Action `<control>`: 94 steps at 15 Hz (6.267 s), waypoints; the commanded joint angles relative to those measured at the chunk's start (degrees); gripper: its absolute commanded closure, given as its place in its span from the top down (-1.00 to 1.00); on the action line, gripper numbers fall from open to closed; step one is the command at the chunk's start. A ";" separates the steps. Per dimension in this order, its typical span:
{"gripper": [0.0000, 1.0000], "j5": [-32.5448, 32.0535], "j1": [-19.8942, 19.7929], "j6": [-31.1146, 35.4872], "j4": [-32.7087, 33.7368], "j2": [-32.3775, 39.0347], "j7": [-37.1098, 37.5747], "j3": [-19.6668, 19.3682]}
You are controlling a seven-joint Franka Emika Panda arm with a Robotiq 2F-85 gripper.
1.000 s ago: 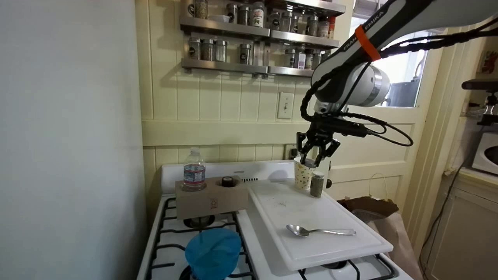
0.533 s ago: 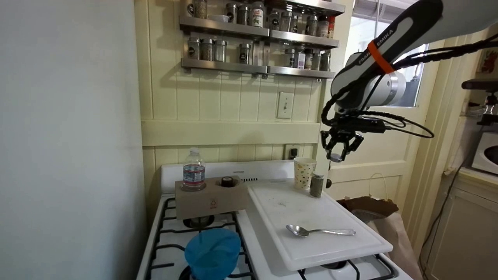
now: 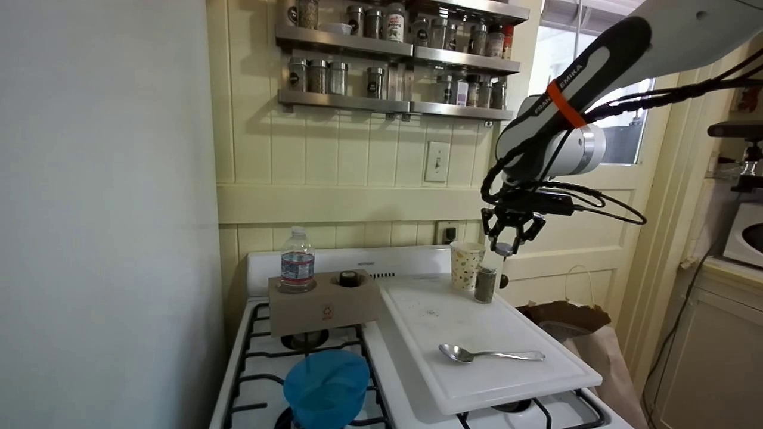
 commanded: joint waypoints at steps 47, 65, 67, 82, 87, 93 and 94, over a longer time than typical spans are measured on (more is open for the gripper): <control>-0.51 5.56 2.87 -6.17 1.26 2.22 0.53 0.82; -0.51 5.14 2.95 -6.94 2.12 2.17 0.47 0.91; -0.51 4.72 2.90 -7.04 2.20 2.24 0.58 0.80; -0.51 5.06 2.63 -5.83 2.71 3.01 -0.41 0.35; -0.51 4.83 2.57 -6.04 3.28 3.78 -0.66 0.16; -0.51 4.71 2.60 -6.14 3.50 4.47 -0.64 -0.17; -0.51 4.73 2.63 -6.08 3.52 4.65 -0.62 -0.20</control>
